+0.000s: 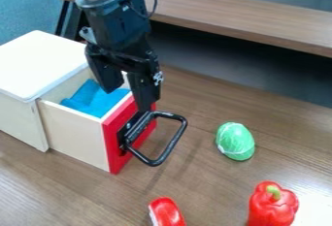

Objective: Close the drawer drawer

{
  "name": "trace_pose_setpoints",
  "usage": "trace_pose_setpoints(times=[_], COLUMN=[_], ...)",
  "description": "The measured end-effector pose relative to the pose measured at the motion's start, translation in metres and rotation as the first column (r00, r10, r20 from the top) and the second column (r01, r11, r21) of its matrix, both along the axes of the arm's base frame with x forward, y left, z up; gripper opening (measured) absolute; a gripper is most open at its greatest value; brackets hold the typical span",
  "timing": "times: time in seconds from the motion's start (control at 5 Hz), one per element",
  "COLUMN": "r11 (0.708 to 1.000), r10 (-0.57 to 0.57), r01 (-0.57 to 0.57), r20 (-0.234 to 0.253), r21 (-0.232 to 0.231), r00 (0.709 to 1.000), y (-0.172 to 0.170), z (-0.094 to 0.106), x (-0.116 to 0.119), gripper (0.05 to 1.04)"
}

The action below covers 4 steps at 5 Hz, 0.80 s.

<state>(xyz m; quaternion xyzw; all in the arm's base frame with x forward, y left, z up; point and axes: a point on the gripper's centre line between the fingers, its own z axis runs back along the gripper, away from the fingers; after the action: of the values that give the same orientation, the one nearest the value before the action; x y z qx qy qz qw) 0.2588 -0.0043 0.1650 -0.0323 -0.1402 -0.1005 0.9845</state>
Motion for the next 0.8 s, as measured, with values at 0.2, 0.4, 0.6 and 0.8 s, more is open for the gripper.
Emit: trace_pose_setpoints(times=[0.2,0.4,0.6,0.8], r11=[1.000,1.000,1.000,0.998], r10=[0.000,-0.016,-0.030,-0.065], r01=[0.000,0.016,0.029,0.064], r20=[-0.021,-0.034,-0.051,-0.060], r21=[-0.001,-0.003,-0.008,-0.020], r00=[1.000,0.999,0.998,0.996], y=[0.000,-0.005,-0.008,-0.015], z=[-0.006,-0.013,-0.020,-0.028], x=[-0.001,0.003,0.012,0.029], gripper=[0.999,0.999,0.999,0.999])
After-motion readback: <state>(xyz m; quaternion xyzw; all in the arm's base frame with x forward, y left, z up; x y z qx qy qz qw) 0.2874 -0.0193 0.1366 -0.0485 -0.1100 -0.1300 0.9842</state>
